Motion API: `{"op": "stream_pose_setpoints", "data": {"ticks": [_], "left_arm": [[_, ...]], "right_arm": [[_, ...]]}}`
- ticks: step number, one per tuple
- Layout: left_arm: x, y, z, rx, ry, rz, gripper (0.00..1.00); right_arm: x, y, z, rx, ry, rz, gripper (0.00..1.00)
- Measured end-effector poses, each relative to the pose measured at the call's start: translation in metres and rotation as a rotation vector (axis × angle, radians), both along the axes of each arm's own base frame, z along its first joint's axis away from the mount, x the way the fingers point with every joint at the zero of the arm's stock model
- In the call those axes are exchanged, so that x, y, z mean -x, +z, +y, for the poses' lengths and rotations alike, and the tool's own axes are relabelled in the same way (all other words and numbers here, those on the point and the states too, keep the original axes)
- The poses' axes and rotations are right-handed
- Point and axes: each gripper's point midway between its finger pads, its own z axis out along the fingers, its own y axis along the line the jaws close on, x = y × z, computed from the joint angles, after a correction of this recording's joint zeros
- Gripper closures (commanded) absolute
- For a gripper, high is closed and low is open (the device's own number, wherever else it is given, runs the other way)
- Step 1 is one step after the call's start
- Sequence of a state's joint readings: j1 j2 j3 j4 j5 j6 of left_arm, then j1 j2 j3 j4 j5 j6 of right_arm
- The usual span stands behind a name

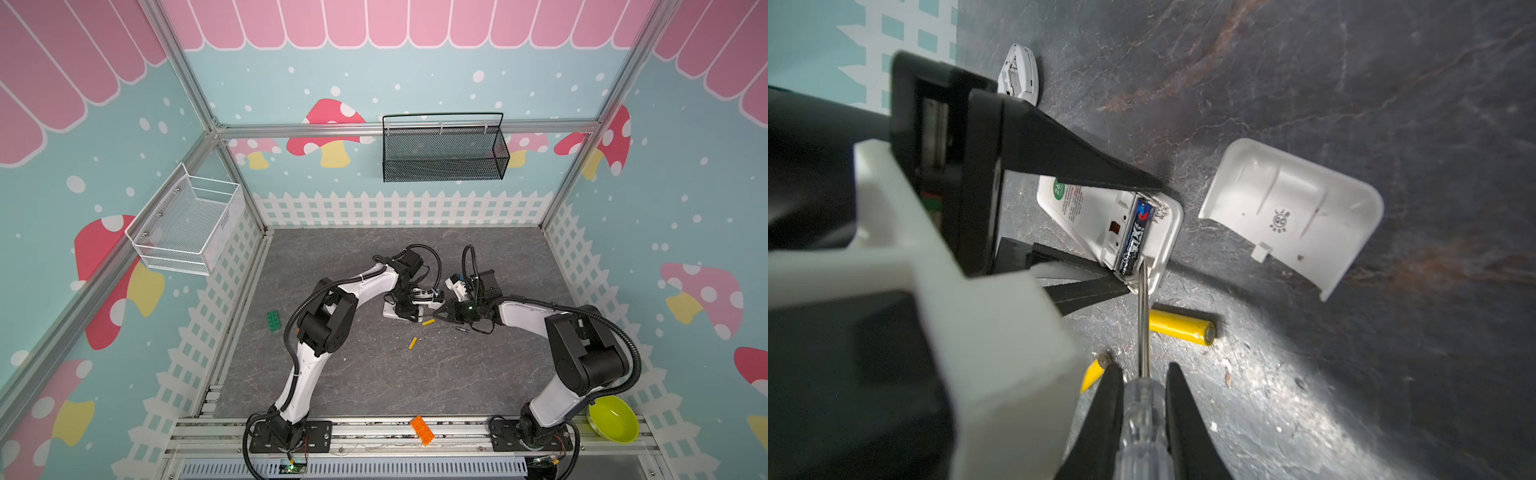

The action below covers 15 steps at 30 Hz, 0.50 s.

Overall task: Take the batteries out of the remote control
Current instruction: 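Pry the second blue battery out with the screwdriver tip in the right gripper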

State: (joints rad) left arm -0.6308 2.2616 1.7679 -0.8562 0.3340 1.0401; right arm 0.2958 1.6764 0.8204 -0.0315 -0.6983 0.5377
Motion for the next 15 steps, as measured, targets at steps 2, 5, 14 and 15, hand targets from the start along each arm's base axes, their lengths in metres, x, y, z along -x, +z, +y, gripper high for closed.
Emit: {"op": "stream_pose_setpoints", "data": {"ticks": [2, 5, 14, 15], "left_arm": [[0.0003, -0.0001, -0.0002, -0.001, -0.005, -0.002, 0.59], [0.0005, -0.0003, -0.0003, -0.004, -0.010, -0.005, 0.59], [0.0009, -0.0007, -0.0004, -0.016, -0.022, -0.018, 0.61], [0.0011, -0.0008, -0.0006, -0.016, -0.025, -0.019, 0.61]], "right_arm": [[-0.0003, -0.0002, -0.0002, -0.003, 0.002, -0.002, 1.00], [-0.0004, -0.0011, -0.0009, -0.016, 0.001, -0.012, 1.00], [-0.0004, -0.0050, -0.0036, -0.072, 0.002, -0.028, 1.00], [-0.0002, -0.0054, -0.0034, -0.079, 0.004, -0.031, 1.00]]}}
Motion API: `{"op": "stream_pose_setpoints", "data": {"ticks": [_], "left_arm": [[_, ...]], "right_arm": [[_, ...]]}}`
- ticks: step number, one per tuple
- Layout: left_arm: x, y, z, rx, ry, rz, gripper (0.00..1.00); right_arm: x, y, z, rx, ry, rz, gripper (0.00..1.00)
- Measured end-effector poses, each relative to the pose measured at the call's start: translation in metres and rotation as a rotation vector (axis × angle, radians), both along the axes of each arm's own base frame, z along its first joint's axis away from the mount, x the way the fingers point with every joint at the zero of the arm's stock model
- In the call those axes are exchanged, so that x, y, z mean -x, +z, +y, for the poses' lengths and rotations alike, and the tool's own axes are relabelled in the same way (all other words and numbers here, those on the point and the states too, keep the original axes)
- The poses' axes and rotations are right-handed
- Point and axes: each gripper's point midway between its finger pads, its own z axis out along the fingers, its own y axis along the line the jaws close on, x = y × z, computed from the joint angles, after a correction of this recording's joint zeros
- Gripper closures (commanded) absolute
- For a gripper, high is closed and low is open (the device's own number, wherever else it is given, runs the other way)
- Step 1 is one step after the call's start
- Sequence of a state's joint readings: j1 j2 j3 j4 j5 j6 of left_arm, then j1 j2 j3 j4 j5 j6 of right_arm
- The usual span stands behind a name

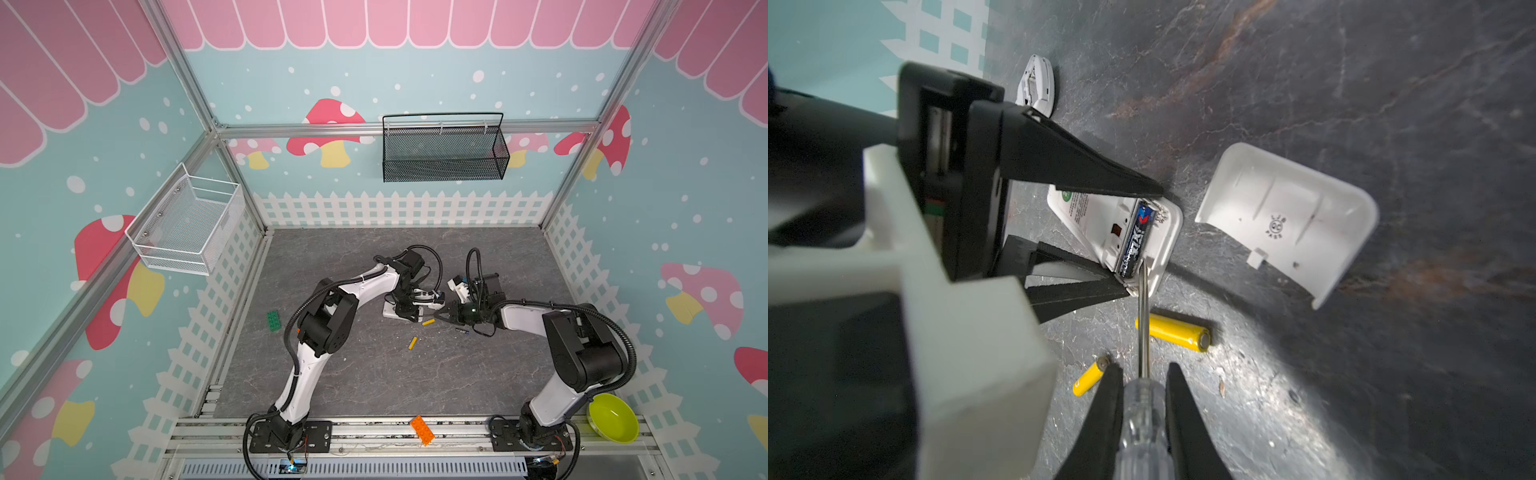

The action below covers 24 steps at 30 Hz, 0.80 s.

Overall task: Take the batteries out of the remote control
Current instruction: 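Pry the second blue battery out with the screwdriver tip in the right gripper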

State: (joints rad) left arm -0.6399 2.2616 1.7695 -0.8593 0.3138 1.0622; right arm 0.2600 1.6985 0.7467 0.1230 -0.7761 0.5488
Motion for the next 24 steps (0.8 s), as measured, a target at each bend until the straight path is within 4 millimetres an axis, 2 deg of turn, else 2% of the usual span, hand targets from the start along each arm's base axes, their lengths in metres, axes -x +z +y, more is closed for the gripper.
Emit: {"op": "stream_pose_setpoints", "data": {"ticks": [14, 18, 22, 24], "left_arm": [[0.0004, 0.0000, -0.0003, -0.009, -0.021, -0.014, 0.65], [0.0004, 0.0002, -0.0004, -0.009, -0.019, -0.013, 0.56], [0.0005, 0.0010, -0.0012, -0.005, -0.013, -0.009, 0.37], [0.0020, 0.0015, -0.0031, 0.002, -0.004, 0.000, 0.32]], "right_arm": [[0.0003, -0.0057, 0.0074, -0.088, 0.038, -0.021, 1.00], [0.0005, -0.0063, 0.0070, -0.088, 0.037, -0.022, 1.00], [0.0009, -0.0056, 0.0061, -0.090, 0.033, -0.028, 1.00], [0.0003, -0.0027, 0.0029, -0.088, 0.022, -0.034, 1.00]]}}
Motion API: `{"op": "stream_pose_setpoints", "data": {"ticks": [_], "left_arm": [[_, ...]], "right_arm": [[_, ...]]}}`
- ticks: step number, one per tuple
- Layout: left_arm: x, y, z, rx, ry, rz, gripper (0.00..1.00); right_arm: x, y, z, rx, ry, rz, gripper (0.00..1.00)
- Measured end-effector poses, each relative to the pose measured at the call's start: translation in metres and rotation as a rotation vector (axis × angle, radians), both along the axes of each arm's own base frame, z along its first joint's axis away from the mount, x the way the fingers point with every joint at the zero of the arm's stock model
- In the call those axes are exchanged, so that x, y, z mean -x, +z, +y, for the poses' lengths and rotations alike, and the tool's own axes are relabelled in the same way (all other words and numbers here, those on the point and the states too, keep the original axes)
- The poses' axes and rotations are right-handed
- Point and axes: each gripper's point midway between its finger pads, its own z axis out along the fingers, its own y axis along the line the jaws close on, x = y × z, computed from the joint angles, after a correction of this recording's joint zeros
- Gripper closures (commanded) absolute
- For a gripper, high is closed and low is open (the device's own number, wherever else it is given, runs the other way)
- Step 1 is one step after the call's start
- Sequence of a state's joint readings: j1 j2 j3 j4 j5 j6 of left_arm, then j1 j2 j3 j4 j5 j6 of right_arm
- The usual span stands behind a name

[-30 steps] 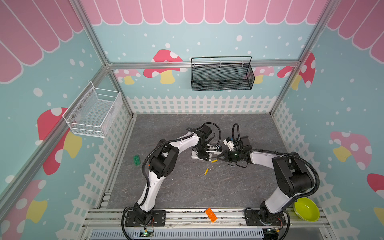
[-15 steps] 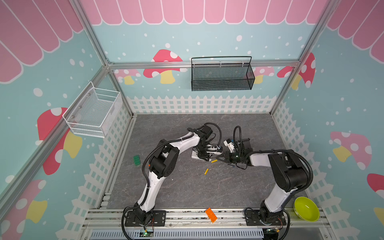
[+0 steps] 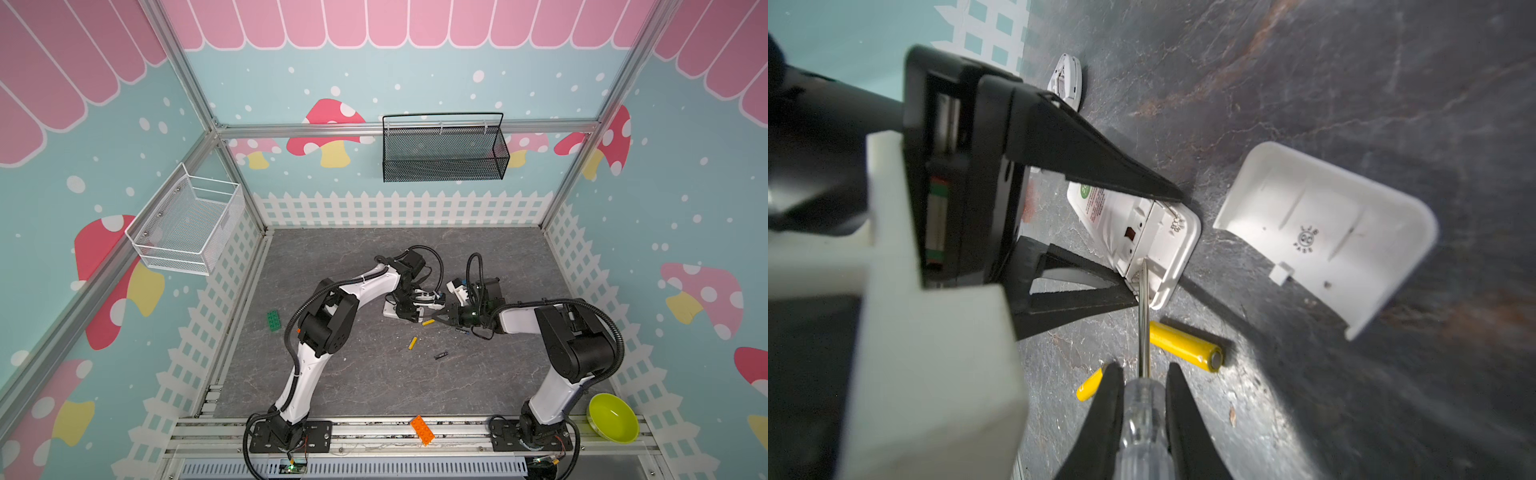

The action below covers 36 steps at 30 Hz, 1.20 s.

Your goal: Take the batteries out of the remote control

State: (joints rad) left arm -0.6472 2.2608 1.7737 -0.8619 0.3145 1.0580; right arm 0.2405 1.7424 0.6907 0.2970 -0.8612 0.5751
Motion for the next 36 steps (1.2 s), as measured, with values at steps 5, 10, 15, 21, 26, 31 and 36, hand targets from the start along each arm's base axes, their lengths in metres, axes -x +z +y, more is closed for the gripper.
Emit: {"op": "stream_pose_setpoints", "data": {"ticks": [5, 10, 15, 21, 26, 31, 36], "left_arm": [[0.014, 0.030, -0.010, 0.059, 0.009, 0.002, 0.25], [0.058, 0.096, -0.025, 0.159, -0.034, -0.043, 0.25], [0.117, 0.105, -0.061, 0.215, -0.052, 0.018, 0.25], [0.182, 0.052, -0.098, 0.138, -0.016, 0.090, 0.24], [0.210, 0.024, -0.119, 0.117, -0.005, 0.019, 0.22], [0.202, 0.006, -0.122, 0.115, 0.033, -0.054, 0.22], [0.195, 0.003, -0.126, 0.144, 0.049, -0.087, 0.22]], "right_arm": [[-0.011, 0.032, -0.027, -0.002, -0.083, -0.068, 1.00], [-0.022, 0.072, -0.055, 0.001, -0.160, -0.183, 1.00], [-0.019, 0.086, -0.081, 0.045, -0.243, -0.246, 1.00], [-0.010, 0.085, -0.102, 0.112, -0.323, -0.275, 1.00], [-0.009, 0.079, -0.110, 0.150, -0.335, -0.266, 1.00], [-0.003, 0.070, -0.113, 0.173, -0.335, -0.251, 1.00], [0.002, 0.064, -0.116, 0.194, -0.339, -0.248, 1.00]]}}
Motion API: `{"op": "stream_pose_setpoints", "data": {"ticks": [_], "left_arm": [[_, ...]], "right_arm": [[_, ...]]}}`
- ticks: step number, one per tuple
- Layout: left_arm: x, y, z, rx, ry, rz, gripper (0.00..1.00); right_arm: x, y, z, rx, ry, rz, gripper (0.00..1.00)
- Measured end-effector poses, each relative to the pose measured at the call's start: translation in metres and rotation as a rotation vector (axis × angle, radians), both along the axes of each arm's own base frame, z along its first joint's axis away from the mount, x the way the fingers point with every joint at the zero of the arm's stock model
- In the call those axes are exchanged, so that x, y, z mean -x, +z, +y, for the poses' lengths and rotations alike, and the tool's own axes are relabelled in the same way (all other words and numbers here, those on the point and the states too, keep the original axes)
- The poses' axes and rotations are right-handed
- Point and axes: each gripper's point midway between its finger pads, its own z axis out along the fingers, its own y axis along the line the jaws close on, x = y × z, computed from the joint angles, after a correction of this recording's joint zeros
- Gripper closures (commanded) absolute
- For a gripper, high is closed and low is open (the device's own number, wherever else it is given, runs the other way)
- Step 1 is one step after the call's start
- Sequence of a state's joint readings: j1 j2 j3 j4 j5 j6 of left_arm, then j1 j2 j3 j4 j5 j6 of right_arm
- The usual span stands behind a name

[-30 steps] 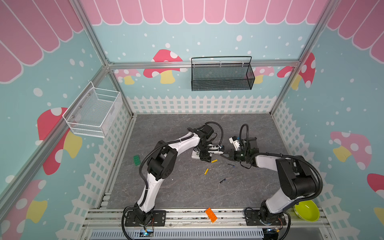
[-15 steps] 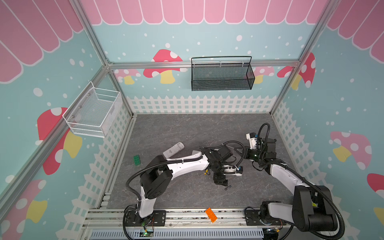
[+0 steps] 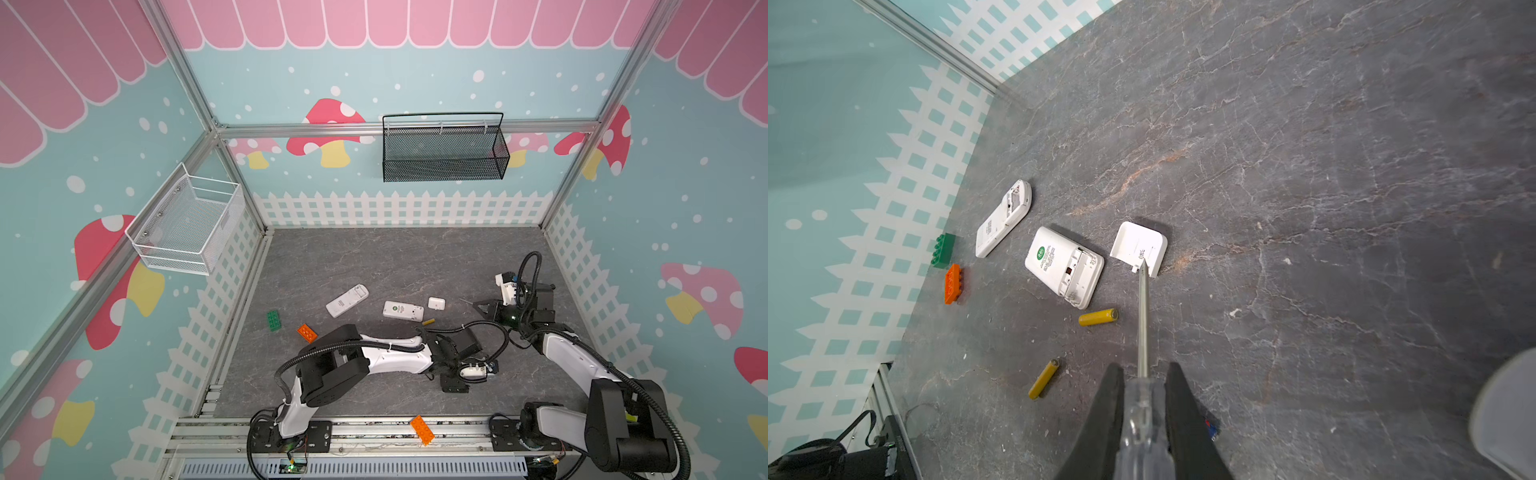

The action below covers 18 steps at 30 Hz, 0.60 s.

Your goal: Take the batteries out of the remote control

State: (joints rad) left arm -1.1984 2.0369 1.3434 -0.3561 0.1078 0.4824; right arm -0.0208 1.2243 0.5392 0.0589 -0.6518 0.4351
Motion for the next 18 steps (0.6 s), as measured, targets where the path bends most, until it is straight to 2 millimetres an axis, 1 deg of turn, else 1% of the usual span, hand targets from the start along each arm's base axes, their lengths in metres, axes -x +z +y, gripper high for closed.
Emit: {"op": "stream_pose_setpoints", "data": {"ticks": [5, 10, 14, 16, 18], "left_arm": [[-0.005, 0.001, -0.003, 0.024, 0.008, -0.016, 0.22], [-0.008, 0.002, -0.002, 0.024, 0.011, -0.016, 0.21], [-0.013, 0.004, 0.004, -0.010, 0.011, -0.005, 0.17], [-0.021, 0.013, 0.007, -0.020, 0.023, 0.001, 0.17], [-0.033, 0.030, 0.010, -0.004, 0.044, -0.002, 0.16]], "right_arm": [[0.000, -0.007, -0.005, 0.017, -0.020, 0.009, 1.00], [-0.008, -0.013, -0.011, 0.034, -0.043, 0.006, 1.00], [-0.017, -0.016, -0.015, 0.038, -0.061, -0.013, 0.98], [-0.022, -0.024, -0.016, 0.036, -0.067, -0.001, 0.95], [-0.023, -0.033, -0.017, 0.032, -0.071, 0.020, 0.92]]}}
